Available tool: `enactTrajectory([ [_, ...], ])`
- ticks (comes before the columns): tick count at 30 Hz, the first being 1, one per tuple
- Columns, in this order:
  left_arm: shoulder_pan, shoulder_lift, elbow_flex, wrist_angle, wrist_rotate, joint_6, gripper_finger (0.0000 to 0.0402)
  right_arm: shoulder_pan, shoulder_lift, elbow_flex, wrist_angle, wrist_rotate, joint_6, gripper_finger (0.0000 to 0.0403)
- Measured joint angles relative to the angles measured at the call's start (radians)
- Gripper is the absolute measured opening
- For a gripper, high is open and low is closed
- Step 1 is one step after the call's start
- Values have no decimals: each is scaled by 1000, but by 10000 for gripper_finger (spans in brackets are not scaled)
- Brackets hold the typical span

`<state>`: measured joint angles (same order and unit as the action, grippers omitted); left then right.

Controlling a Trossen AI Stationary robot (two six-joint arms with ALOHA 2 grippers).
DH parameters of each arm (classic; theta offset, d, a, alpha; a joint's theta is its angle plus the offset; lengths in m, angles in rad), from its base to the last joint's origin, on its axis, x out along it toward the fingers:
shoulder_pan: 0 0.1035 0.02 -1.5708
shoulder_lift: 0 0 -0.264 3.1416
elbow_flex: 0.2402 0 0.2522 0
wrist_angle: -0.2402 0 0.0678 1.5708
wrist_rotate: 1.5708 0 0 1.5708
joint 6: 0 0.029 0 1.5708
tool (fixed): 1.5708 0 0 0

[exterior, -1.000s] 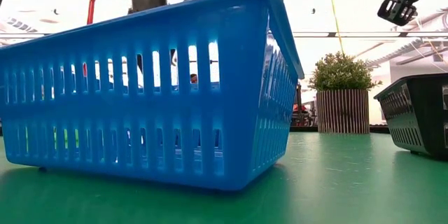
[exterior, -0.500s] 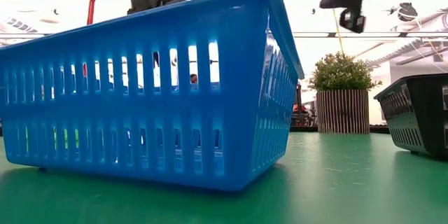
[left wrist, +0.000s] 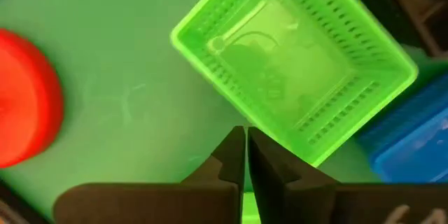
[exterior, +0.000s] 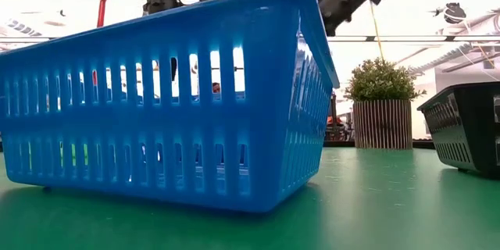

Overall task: Stack baskets by color
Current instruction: Adjust the stacked black bins

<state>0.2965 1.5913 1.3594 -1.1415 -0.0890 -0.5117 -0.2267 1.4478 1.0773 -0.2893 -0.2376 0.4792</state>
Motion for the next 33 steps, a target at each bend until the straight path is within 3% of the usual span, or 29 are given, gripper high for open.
enactTrajectory([
  [6, 17, -90, -152, 80, 1, -23, 8, -38, 134, 29, -55, -39, -45, 0],
  [16, -25, -328, -386, 150, 47, -156, 23, -55, 203, 29, -202, -51, -143, 0],
  [33, -51, -382, -409, 247, 45, -200, 24, -55, 223, 29, -237, -48, -181, 0],
])
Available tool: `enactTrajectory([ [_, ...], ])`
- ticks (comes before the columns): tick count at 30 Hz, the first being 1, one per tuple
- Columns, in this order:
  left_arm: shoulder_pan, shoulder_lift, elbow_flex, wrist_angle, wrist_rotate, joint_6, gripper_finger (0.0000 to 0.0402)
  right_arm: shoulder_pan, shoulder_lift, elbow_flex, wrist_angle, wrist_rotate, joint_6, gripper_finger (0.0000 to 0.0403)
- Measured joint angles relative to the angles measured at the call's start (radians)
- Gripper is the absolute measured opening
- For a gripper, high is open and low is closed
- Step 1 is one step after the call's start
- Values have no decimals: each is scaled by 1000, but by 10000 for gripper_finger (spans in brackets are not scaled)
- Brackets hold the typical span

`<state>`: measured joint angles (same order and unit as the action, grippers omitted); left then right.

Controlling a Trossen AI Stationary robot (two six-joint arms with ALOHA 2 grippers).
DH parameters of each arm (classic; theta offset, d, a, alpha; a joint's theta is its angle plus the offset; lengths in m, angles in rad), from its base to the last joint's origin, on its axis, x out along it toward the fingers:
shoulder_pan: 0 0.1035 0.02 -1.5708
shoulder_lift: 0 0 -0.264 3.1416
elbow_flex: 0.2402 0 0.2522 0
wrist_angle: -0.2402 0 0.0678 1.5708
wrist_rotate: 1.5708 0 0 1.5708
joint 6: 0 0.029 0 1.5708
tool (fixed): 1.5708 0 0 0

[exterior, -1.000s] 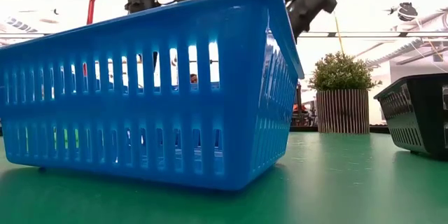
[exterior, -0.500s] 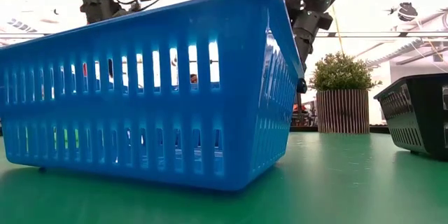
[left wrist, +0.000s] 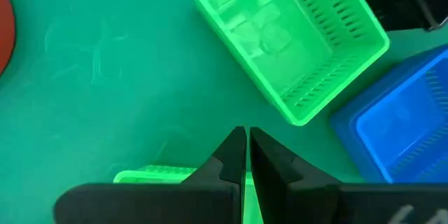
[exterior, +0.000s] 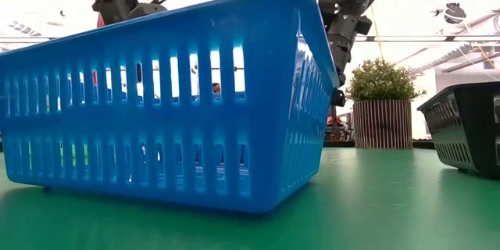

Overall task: Stack baskets by color
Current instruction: Adjust the stacked black bins, then stack the bottom green bin on top of the top green bin

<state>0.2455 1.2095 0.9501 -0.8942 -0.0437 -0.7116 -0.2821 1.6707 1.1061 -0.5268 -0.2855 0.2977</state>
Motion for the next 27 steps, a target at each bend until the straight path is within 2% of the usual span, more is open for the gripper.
enactTrajectory([
  [9, -11, 0, 0, -9, 42, -14, 24, 0, -74, 0, 63, 0, 5, 0],
  [18, -25, 0, 0, -194, 74, -95, 31, 0, -175, 0, 142, 1, 52, 0],
  [23, -2, 0, -1, -325, 81, -94, 84, 3, -196, 0, 150, 1, 74, 0],
  [27, 28, 0, -33, -345, 73, -65, 139, 7, -195, 0, 148, -4, 97, 0],
])
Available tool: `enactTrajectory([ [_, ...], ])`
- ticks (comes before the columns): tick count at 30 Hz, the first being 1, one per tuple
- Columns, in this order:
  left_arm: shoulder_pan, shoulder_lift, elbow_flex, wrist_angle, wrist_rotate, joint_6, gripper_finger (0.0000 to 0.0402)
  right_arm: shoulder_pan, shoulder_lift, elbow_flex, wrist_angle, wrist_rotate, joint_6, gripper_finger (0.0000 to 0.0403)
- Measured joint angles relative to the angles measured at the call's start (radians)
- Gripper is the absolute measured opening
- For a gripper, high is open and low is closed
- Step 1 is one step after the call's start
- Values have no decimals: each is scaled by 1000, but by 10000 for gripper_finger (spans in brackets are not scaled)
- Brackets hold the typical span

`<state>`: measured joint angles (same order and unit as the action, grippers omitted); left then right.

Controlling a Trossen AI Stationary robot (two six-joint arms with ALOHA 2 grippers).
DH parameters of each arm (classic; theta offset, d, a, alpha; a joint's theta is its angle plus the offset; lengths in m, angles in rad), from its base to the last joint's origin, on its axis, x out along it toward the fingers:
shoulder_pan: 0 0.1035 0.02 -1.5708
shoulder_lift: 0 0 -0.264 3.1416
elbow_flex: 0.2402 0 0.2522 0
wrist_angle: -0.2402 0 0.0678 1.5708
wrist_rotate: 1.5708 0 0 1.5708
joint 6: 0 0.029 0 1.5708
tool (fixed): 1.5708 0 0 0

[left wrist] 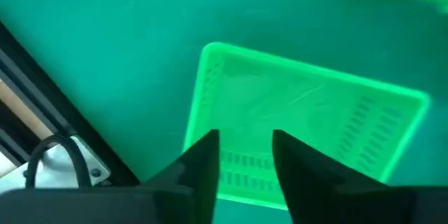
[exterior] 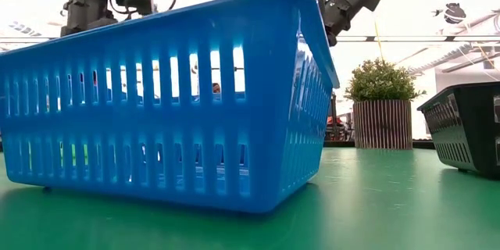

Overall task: Stack baskets by color
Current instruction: Stack the bottom green bin on top of the top green bin

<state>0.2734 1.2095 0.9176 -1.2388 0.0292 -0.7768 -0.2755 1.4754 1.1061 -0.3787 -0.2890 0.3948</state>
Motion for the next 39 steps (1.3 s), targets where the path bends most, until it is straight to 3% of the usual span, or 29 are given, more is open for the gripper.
enactTrajectory([
  [5, 34, 0, -77, 18, 0, 80, 176, 23, 0, 0, 2, 0, 10, 0],
  [11, 75, 0, -176, 75, -3, 155, 171, 72, 0, 0, 3, 0, 20, 0],
  [18, 96, 0, -257, 200, -4, 233, 112, 123, 0, 0, 2, 3, 64, 0],
  [23, 98, 0, -272, 212, -9, 277, 30, 156, 0, 0, 1, 3, 99, 0],
  [25, 98, 0, -267, 210, -1, 294, 12, 168, 0, 0, 1, 3, 114, 0],
  [30, 98, 0, -200, 174, 5, 366, 8, 195, -2, 0, 0, 3, 141, 0],
  [39, 111, 0, 70, 48, 22, 596, 6, 206, -80, 0, -47, 54, 144, 0],
])
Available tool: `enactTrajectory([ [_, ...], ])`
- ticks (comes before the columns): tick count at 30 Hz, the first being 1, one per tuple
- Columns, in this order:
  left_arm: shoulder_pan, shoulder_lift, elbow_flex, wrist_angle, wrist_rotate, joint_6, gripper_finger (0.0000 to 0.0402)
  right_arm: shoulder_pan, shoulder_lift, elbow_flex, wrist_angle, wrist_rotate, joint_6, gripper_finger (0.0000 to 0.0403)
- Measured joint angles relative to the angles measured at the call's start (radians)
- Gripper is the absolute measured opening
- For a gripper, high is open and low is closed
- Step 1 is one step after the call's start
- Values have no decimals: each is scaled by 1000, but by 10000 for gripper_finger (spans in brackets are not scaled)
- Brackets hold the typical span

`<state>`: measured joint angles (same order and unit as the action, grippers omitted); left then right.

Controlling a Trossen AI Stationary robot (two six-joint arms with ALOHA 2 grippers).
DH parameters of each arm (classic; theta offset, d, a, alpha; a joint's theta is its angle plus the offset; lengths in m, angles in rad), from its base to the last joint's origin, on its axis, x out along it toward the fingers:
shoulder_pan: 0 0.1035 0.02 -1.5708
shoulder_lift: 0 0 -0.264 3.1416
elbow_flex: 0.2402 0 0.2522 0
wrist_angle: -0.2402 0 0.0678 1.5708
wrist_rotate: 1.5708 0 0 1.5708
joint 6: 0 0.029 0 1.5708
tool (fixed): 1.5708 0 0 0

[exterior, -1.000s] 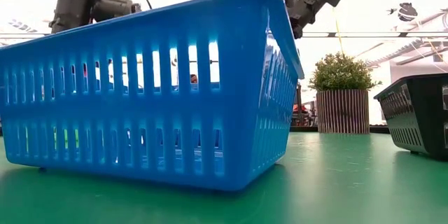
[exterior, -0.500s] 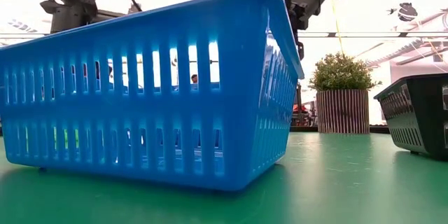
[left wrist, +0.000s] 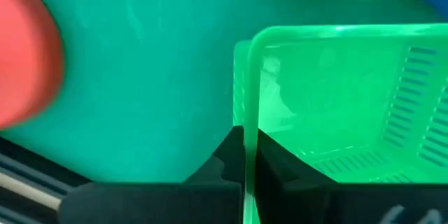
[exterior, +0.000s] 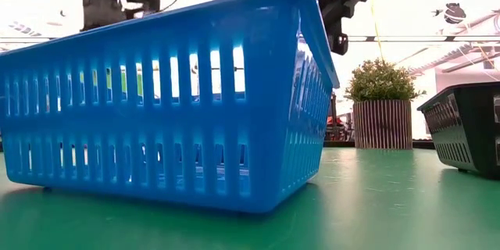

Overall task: Stack baskets by color
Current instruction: Stack the bottom green bin on top of the top green bin

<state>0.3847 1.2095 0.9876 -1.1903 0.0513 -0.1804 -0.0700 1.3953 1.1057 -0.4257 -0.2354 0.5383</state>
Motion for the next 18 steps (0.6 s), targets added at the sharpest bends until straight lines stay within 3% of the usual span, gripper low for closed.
enactTrajectory([
  [9, 68, 125, 349, -185, 5, 243, 6, 0, -106, 0, -99, 133, -7, 0],
  [18, 118, 379, 692, -291, 5, 486, 6, 1, -160, 0, -132, 136, 4, 0],
])
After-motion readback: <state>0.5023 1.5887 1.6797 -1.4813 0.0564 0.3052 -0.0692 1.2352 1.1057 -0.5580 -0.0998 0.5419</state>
